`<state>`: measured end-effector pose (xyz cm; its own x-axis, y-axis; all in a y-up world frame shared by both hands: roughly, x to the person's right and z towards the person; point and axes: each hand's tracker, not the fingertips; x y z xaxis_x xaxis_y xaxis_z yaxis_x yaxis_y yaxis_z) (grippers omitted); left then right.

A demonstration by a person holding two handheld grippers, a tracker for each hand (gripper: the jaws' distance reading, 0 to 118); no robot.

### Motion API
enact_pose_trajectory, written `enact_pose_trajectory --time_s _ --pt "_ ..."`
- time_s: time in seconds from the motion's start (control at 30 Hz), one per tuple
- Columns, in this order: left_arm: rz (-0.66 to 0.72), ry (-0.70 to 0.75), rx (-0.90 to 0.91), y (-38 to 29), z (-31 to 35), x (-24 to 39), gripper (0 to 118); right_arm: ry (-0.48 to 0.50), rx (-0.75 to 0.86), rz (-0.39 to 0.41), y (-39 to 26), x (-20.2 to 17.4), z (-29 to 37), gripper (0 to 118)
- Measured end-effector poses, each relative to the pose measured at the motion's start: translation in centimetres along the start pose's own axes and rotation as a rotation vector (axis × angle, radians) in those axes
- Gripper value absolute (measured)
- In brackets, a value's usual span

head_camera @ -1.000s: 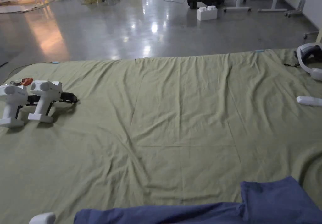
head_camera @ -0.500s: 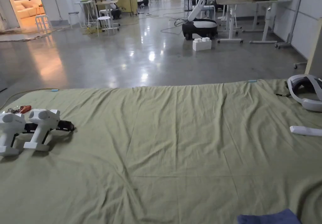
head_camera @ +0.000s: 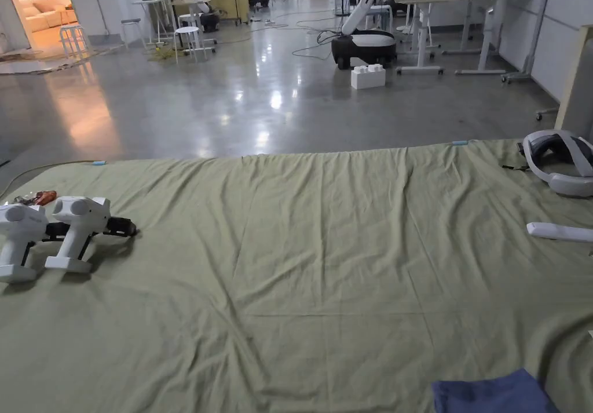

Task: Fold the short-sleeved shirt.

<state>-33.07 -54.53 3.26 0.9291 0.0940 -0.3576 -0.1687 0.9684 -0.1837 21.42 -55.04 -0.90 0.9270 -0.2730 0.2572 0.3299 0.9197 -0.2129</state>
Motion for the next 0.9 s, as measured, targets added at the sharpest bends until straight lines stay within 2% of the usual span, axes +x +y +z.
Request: enact_pose_trajectory --time_s 0.03,0.1,0.13,0.27,0.37,0.47,0.57,0.63,0.67,0.73,0.77,0.8,0.87,0.9 --pt "0.029 -0.026 0.010 -0.1 0.0 -0.3 118 0.008 0.031 -0.023 -0.1 0.1 0.4 117" --pt "0.015 0.005 0.001 -0.1 0.0 0.0 118 0.008 0.039 -0.007 -0.2 -0.5 0.9 117" --pt "-0.004 0.032 0.019 -0.2 0.3 0.4 118 -0.003 0.049 0.012 -0.2 -1.0 1.0 117" --pt "-0.103 -0.040 0.005 -0.1 -0.1 2.3 118 -0.002 0.044 0.093 -0.3 -2.4 0.6 117" --pt "-0.149 -0.035 -0.028 -0.2 -0.7 3.0 118 -0.061 -0.017 0.143 -0.2 -3.1 -0.6 117" --pt "-0.142 -0.026 -0.050 0.0 -1.4 2.6 118 -0.049 0.010 0.128 -0.2 -2.8 -0.6 116" --pt "-0.110 -0.017 -0.052 1.0 -0.8 1.8 118 -0.104 -0.063 0.112 0.7 -2.6 -0.8 115" --pt "-0.149 0.000 -0.039 2.7 0.6 1.9 118 -0.128 -0.084 0.085 1.7 -3.2 -0.3 114" --pt "-0.182 -0.001 0.009 3.8 1.8 2.0 118 -0.109 -0.074 0.085 2.4 -3.8 0.6 114" --pt "-0.205 -0.036 0.090 6.1 4.3 2.3 118 -0.070 -0.006 0.244 3.7 -6.1 2.6 114" --pt "-0.215 -0.054 0.128 7.4 5.5 2.6 118 -0.061 0.055 0.406 4.5 -8.1 4.1 114" --pt "-0.224 -0.064 0.153 8.6 6.5 3.0 118 -0.022 0.130 0.534 4.9 -9.7 5.4 114" --pt "-0.212 -0.060 0.219 10.5 8.2 3.7 118 0.040 0.290 0.690 5.0 -11.9 7.2 114" --pt "-0.203 -0.062 0.242 11.1 8.8 4.0 118 0.033 0.343 0.745 5.1 -12.6 7.2 114"
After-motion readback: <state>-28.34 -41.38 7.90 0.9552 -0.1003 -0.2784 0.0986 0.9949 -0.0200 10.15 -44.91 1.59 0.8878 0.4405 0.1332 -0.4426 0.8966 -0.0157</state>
